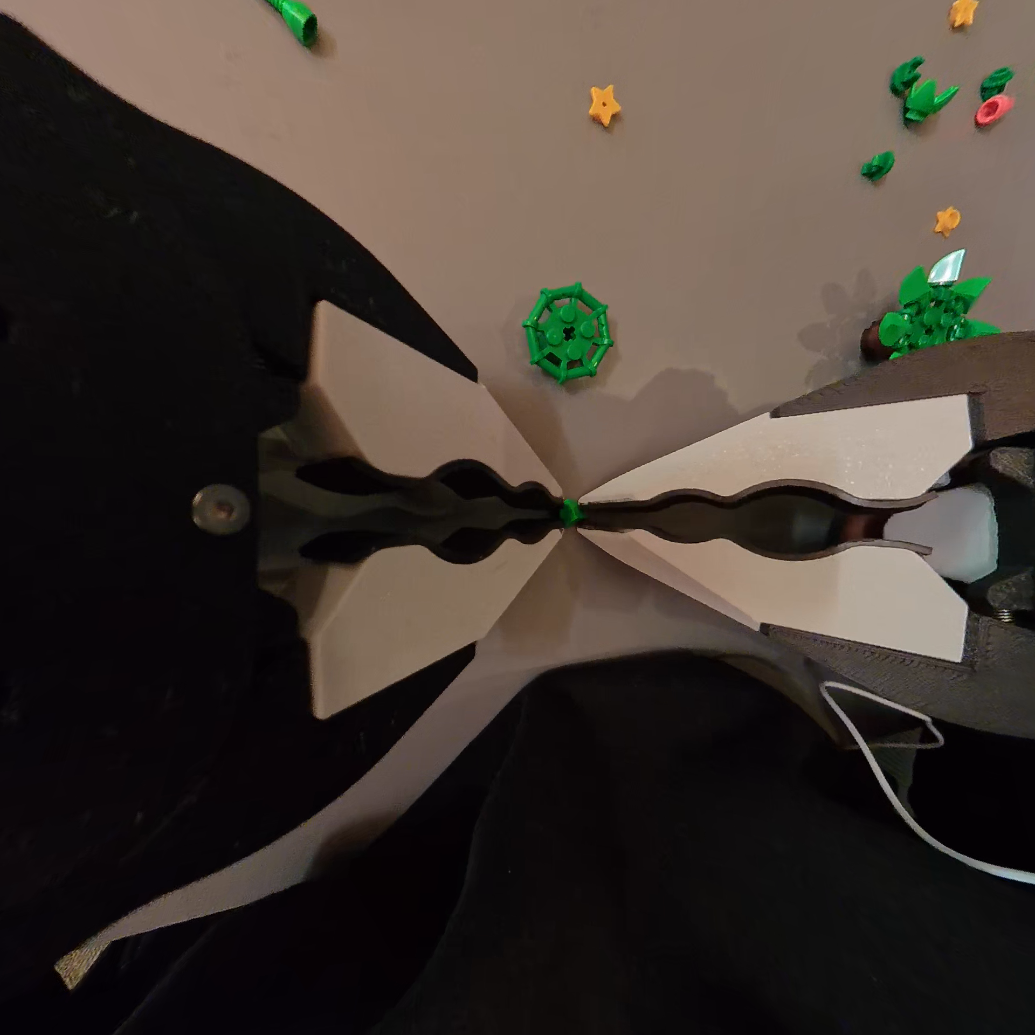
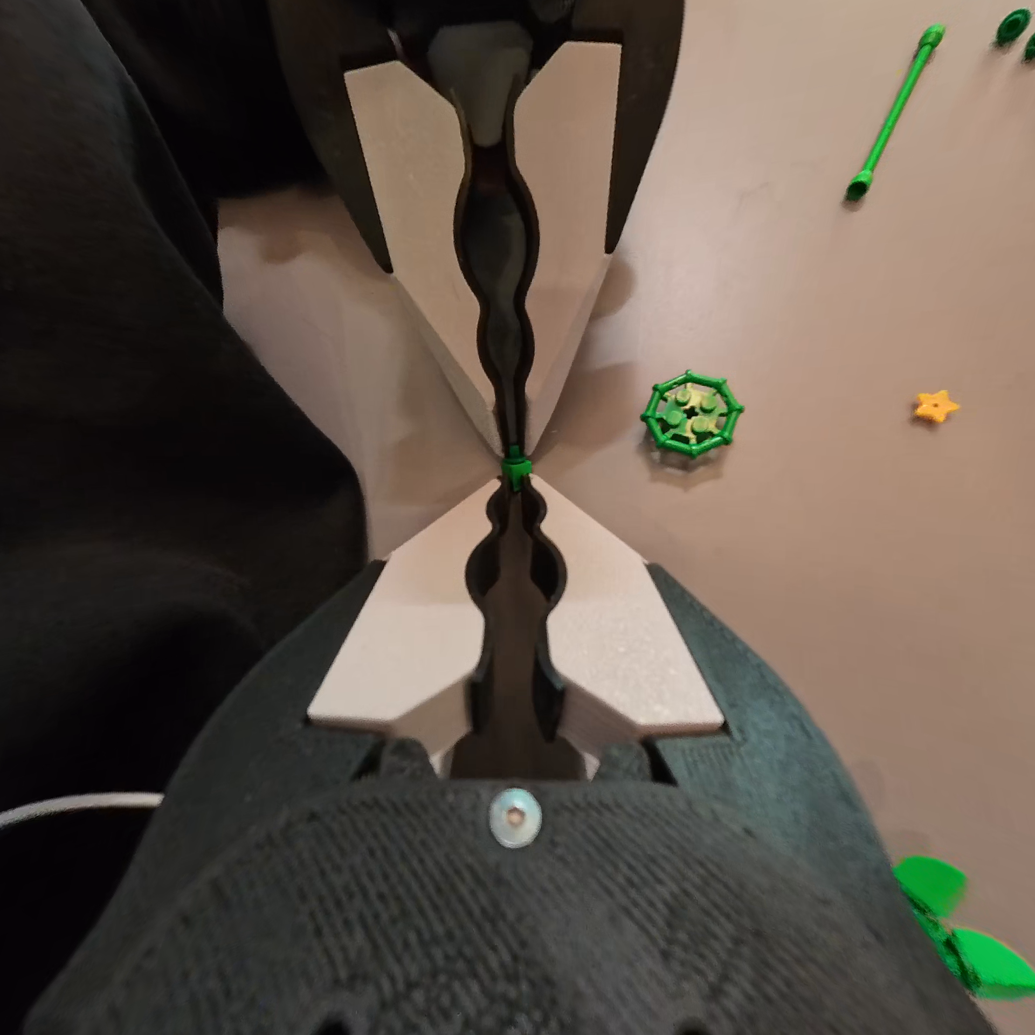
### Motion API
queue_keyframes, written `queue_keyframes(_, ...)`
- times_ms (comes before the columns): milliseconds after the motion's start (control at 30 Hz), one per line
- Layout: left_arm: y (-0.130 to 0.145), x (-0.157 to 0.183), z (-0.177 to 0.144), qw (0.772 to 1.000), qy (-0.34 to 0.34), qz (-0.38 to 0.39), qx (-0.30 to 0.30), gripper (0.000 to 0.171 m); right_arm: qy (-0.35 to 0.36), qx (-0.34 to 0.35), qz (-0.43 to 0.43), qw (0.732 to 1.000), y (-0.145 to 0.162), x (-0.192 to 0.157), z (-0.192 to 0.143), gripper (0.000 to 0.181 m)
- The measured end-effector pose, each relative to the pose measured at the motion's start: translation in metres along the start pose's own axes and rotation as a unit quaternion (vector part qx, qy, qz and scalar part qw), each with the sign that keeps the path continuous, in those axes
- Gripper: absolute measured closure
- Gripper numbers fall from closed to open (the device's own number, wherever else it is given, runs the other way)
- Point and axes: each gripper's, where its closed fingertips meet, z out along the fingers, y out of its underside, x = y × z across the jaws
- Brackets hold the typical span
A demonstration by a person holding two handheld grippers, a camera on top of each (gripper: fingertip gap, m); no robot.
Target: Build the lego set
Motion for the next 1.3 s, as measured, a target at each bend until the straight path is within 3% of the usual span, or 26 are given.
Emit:
queue_keyframes(767,0.001,0.003,0.001,0.996,-0.028,0.085,-0.006,0.171,-0.073,0.002,0.099,0.992,0.0,-0.002,0.001,0.18)
queue_keyframes(1033,-0.002,0.001,-0.003,0.994,-0.054,0.093,0.01,0.171,0.012,0.042,0.019,0.999,-0.009,0.004,-0.006,0.173)
queue_keyframes(1167,-0.006,0.0,-0.01,0.995,-0.049,0.078,0.033,0.171,0.012,0.074,0.045,0.996,-0.014,0.007,-0.014,0.164)
queue_keyframes(1300,0.005,-0.003,-0.005,0.995,-0.061,0.079,-0.003,0.171,0.028,0.054,0.041,0.997,-0.007,0.008,-0.012,0.16)
